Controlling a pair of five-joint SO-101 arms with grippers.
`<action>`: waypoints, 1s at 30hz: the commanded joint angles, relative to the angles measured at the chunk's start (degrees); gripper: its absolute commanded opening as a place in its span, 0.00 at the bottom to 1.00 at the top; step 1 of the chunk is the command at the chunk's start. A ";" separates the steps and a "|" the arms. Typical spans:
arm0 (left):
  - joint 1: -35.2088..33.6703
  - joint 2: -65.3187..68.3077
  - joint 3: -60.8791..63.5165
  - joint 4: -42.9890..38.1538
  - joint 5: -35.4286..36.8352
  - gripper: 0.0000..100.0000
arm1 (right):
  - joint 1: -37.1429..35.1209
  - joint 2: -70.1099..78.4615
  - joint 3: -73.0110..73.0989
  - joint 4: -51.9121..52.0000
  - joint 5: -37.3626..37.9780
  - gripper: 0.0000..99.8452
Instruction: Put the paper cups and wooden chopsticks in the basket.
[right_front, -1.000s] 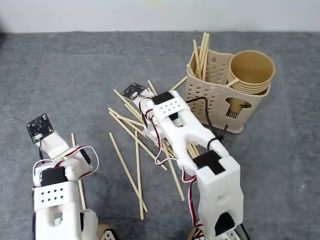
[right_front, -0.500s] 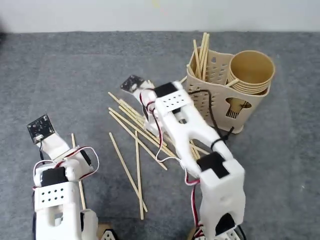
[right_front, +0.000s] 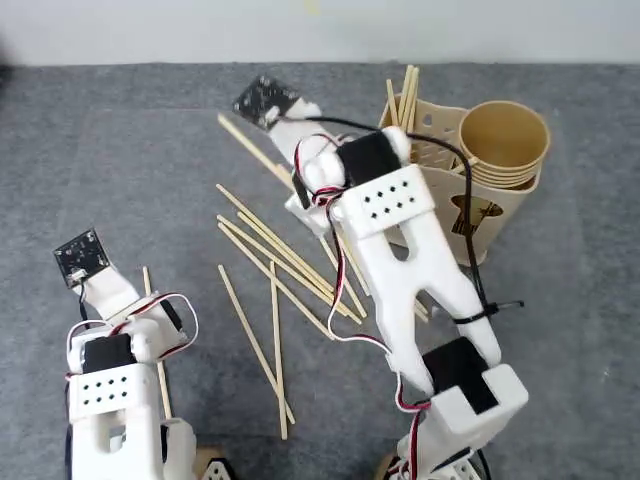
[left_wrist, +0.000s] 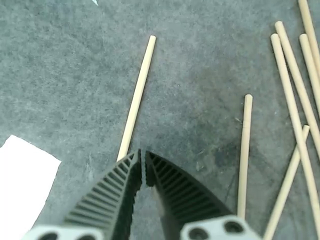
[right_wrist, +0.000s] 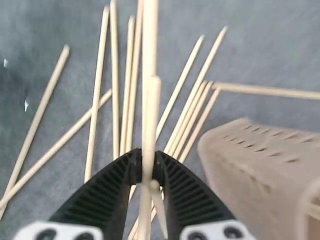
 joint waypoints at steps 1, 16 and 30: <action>-0.09 -1.76 -0.48 -1.05 -0.53 0.01 | -0.40 -3.65 -9.49 0.04 0.53 0.01; -0.26 -1.76 -0.48 -1.14 -0.53 0.01 | 2.07 -3.82 -23.74 -16.13 -3.43 0.01; -0.18 -1.76 -0.48 -1.14 -0.53 0.01 | 11.91 -3.47 -48.70 -10.15 -8.53 0.01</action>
